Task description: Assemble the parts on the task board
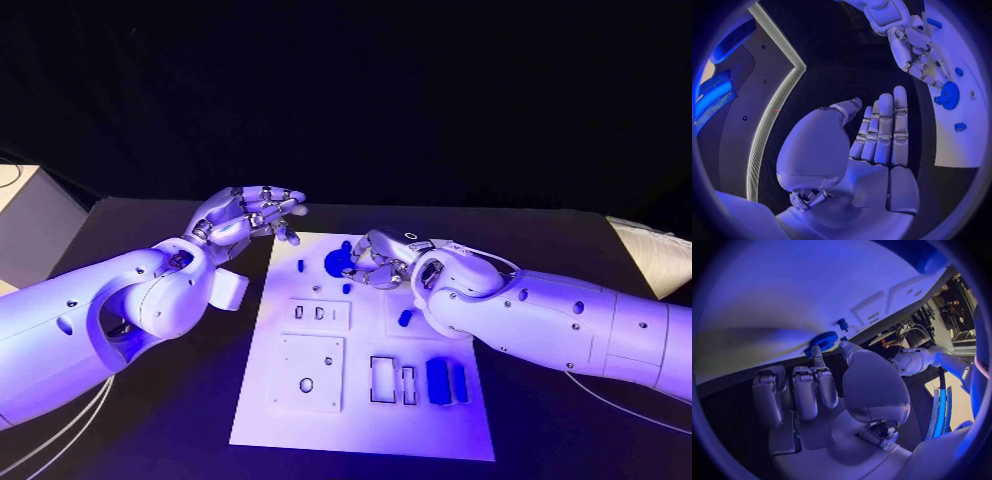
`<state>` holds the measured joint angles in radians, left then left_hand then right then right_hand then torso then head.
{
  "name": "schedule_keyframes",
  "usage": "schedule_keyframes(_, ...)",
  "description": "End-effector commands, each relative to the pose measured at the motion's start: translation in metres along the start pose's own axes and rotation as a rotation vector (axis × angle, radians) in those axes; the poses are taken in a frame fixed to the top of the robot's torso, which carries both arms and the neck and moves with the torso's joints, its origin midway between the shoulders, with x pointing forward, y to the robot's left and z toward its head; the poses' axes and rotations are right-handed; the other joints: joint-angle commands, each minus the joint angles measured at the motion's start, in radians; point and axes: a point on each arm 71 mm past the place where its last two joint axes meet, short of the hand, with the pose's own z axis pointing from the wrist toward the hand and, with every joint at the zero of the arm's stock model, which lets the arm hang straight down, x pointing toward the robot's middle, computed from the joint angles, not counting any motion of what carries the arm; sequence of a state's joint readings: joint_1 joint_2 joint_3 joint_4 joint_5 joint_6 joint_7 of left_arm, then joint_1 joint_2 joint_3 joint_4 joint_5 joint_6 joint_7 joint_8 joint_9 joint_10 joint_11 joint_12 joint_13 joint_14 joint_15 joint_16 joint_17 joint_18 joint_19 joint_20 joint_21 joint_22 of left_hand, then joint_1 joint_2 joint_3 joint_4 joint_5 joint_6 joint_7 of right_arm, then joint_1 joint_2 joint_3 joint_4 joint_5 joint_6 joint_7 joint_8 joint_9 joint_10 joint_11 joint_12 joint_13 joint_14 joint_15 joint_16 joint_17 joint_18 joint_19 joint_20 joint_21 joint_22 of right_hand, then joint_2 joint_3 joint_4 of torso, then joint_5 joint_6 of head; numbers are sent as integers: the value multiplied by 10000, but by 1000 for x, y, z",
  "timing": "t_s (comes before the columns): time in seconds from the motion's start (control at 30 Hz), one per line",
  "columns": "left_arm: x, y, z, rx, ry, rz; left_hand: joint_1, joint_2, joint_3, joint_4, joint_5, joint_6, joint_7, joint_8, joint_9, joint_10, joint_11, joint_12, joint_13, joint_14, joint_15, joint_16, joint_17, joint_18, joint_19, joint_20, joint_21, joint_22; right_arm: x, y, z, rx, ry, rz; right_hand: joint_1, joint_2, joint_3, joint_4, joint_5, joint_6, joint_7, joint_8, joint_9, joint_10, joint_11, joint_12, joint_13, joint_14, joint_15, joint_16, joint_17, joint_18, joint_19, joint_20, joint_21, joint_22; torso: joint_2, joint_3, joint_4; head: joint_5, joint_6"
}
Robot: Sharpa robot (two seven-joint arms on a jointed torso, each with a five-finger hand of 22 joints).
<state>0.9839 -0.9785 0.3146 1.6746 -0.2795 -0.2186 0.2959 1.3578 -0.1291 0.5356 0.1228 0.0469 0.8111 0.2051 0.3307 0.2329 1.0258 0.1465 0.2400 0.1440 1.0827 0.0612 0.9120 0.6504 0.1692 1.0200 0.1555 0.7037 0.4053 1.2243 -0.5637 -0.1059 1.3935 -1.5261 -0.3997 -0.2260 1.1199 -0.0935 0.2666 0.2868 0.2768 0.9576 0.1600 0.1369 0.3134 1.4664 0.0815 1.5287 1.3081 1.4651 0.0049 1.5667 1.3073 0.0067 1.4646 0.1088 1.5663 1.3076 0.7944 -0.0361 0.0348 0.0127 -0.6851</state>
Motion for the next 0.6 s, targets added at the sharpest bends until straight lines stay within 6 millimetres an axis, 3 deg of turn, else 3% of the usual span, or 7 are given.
schedule_keyframes(0.03,2,-1,0,71,144,-17,-133,-2,16,38,18,-64,144,48,14,-88,-7,61,12,-48,55,-22,-9,108,-57,-15,59,15,1,-5,-4,138,-143,-119,-22,-87,70,-18,-60,14,-65,-28,-9,701,-94,41,2294,1057,-53,41,2635,-67,1062,-60,45,2632,-4,1,7,0,7)
schedule_keyframes(0.17,1,-1,0,71,139,-16,-133,-2,16,38,18,-64,144,48,14,-88,-7,61,12,-48,55,-22,-9,108,-57,-15,59,15,-5,-9,-10,23,-673,35,35,-136,123,-40,-49,9,-66,-24,-15,708,-96,48,2301,1057,-55,41,2635,-67,1062,-63,45,2632,-13,9,-6,4,22)
schedule_keyframes(0.37,0,0,1,84,117,-17,-144,-11,33,37,18,-75,137,56,19,-111,-11,85,20,-52,54,-19,-14,112,-86,-9,85,32,-29,-23,-27,-671,-1812,1428,834,-565,727,-379,17,-171,9,-78,-109,503,-41,-178,2118,1049,-18,28,2602,-67,1062,-39,45,2632,-47,20,-55,-24,79)
schedule_keyframes(0.6,-1,3,2,83,107,-58,-147,-20,32,36,18,-77,135,58,20,-113,-11,90,22,-59,55,-22,-17,112,-94,-8,87,33,-54,-58,-55,-862,-2132,3244,1843,-1142,1218,-1123,-200,-254,76,-75,-180,183,10,-521,1844,999,22,-49,2419,36,870,4,-308,2315,-147,119,-169,-52,76)
